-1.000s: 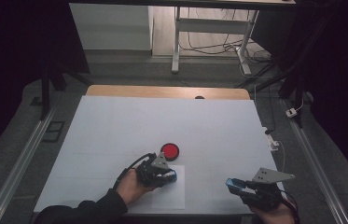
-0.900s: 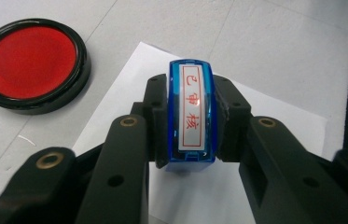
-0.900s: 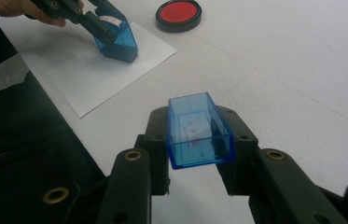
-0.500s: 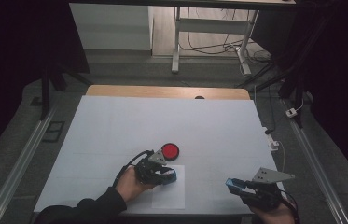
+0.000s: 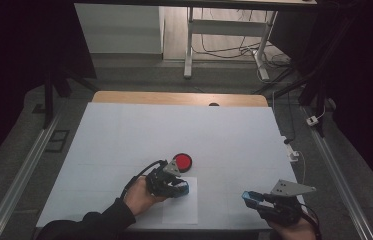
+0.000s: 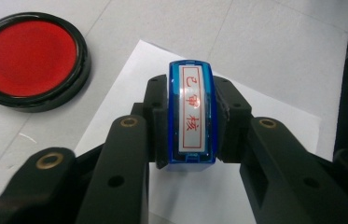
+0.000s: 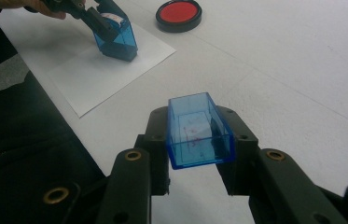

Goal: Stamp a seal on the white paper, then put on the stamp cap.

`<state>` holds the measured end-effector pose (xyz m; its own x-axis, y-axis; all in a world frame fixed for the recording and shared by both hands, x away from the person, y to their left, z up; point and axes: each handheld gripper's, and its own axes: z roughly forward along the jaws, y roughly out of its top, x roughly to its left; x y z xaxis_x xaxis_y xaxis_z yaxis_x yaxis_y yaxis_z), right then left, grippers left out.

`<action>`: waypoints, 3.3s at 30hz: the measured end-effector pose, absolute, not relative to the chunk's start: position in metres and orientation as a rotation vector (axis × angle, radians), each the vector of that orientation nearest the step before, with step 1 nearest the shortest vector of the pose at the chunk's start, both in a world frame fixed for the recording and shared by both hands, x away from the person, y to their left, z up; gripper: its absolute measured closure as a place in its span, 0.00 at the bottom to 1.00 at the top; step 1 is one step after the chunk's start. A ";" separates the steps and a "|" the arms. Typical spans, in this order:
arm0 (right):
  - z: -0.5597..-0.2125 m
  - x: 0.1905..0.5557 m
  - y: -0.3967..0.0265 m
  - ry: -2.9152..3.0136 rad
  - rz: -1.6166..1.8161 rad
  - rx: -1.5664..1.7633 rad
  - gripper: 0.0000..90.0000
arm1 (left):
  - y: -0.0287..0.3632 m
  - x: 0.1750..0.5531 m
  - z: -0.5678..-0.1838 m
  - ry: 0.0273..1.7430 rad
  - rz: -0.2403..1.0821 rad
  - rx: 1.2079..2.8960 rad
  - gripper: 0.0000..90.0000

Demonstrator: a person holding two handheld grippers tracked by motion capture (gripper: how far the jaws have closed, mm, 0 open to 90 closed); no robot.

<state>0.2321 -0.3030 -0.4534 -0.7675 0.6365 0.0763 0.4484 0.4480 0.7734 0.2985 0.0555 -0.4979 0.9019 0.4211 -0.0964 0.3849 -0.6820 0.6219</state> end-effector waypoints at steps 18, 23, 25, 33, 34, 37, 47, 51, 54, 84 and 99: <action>-0.453 0.232 -0.303 2.472 1.221 0.946 0.75 | 0.068 0.295 -0.472 0.520 0.049 2.303 0.78; -0.453 0.232 -0.303 2.473 1.219 0.944 0.75 | 0.073 0.295 -0.466 0.521 0.054 2.289 0.78; -0.453 0.232 -0.303 2.473 1.219 0.944 0.75 | 0.075 0.295 -0.464 0.519 0.058 2.283 0.78; -0.453 0.232 -0.303 2.473 1.215 0.943 0.75 | 0.085 0.293 -0.454 0.500 0.049 2.239 0.78; -0.453 0.232 -0.303 2.473 1.215 0.943 0.75 | 0.086 0.293 -0.453 0.496 0.049 2.235 0.78; -0.453 0.232 -0.303 2.475 1.220 0.943 0.75 | 0.088 0.292 -0.450 0.483 0.049 2.222 0.78; -0.453 0.232 -0.303 2.474 1.214 0.941 0.75 | 0.095 0.288 -0.441 0.455 0.042 2.175 0.78; -0.453 0.232 -0.303 2.474 1.215 0.942 0.75 | 0.099 0.287 -0.437 0.445 0.038 2.152 0.78; -0.454 0.232 -0.302 2.475 1.217 0.941 0.75 | 0.100 0.286 -0.436 0.435 0.040 2.147 0.78; -0.445 0.233 -0.292 2.523 1.314 0.814 0.75 | 0.102 0.285 -0.432 0.387 0.069 2.132 0.78; -0.440 0.241 -0.270 2.541 1.390 0.692 0.75 | 0.103 0.285 -0.430 0.371 0.076 2.113 0.78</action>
